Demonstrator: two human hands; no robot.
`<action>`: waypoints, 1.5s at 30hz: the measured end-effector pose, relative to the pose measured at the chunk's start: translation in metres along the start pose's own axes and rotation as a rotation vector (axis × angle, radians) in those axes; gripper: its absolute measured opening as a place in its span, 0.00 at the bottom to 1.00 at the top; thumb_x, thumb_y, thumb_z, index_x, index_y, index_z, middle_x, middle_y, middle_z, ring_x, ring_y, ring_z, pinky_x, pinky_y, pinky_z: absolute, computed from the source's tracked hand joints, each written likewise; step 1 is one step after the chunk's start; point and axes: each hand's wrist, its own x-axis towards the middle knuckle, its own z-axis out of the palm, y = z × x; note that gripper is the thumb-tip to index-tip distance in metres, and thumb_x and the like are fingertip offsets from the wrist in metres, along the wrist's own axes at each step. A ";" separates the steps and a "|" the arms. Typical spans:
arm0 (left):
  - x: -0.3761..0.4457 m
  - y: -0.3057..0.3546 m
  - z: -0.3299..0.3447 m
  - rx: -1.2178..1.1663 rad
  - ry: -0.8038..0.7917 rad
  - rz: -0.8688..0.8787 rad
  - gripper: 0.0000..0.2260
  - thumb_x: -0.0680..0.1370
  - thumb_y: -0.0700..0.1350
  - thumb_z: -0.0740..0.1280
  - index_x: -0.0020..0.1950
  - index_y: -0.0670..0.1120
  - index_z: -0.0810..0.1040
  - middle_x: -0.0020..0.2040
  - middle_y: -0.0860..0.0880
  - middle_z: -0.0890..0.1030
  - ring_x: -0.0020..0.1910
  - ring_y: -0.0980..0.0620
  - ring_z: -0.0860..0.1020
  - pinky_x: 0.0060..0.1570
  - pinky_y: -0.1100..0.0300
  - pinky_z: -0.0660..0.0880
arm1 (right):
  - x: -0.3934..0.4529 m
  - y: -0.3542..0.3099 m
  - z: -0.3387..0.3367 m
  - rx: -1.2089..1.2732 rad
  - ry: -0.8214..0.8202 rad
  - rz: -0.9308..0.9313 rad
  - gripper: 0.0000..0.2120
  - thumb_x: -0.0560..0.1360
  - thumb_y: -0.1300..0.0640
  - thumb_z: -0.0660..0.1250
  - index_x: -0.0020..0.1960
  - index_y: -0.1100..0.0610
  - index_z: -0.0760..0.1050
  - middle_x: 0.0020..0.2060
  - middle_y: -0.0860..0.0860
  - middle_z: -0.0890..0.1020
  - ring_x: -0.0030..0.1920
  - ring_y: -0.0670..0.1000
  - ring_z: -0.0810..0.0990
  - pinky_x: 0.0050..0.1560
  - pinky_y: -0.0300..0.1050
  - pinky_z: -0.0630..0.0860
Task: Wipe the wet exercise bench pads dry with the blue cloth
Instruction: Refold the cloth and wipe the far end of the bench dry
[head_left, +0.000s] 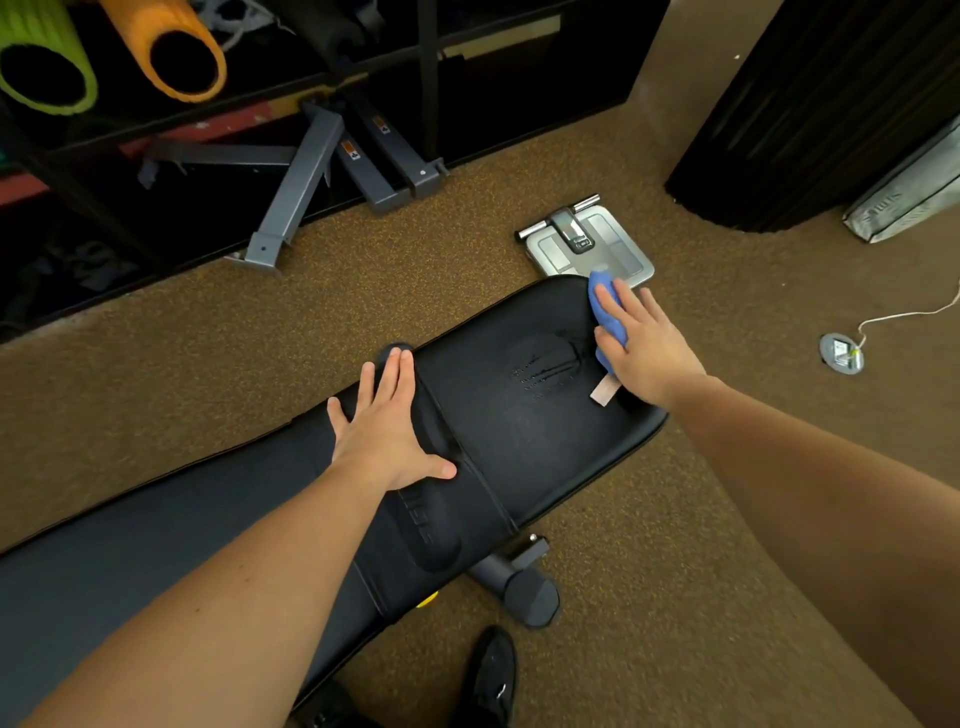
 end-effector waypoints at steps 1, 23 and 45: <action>0.000 0.000 0.000 0.001 -0.002 -0.003 0.68 0.61 0.65 0.79 0.78 0.54 0.27 0.78 0.59 0.29 0.79 0.50 0.32 0.75 0.33 0.40 | -0.008 0.001 0.003 -0.015 0.013 -0.012 0.27 0.84 0.44 0.50 0.81 0.44 0.47 0.81 0.45 0.49 0.81 0.54 0.43 0.79 0.53 0.47; -0.001 0.002 -0.003 0.009 -0.020 -0.011 0.68 0.62 0.65 0.80 0.78 0.54 0.27 0.78 0.59 0.28 0.78 0.50 0.31 0.75 0.33 0.40 | -0.108 -0.058 0.039 0.322 0.549 -0.199 0.16 0.78 0.52 0.61 0.58 0.58 0.81 0.56 0.50 0.82 0.57 0.50 0.75 0.62 0.45 0.69; 0.004 0.000 0.001 0.017 -0.025 -0.012 0.69 0.61 0.66 0.79 0.76 0.55 0.24 0.77 0.59 0.26 0.77 0.50 0.29 0.74 0.32 0.39 | 0.012 -0.043 0.008 -0.243 0.017 -0.228 0.28 0.84 0.43 0.41 0.82 0.47 0.45 0.81 0.46 0.47 0.80 0.51 0.39 0.79 0.53 0.42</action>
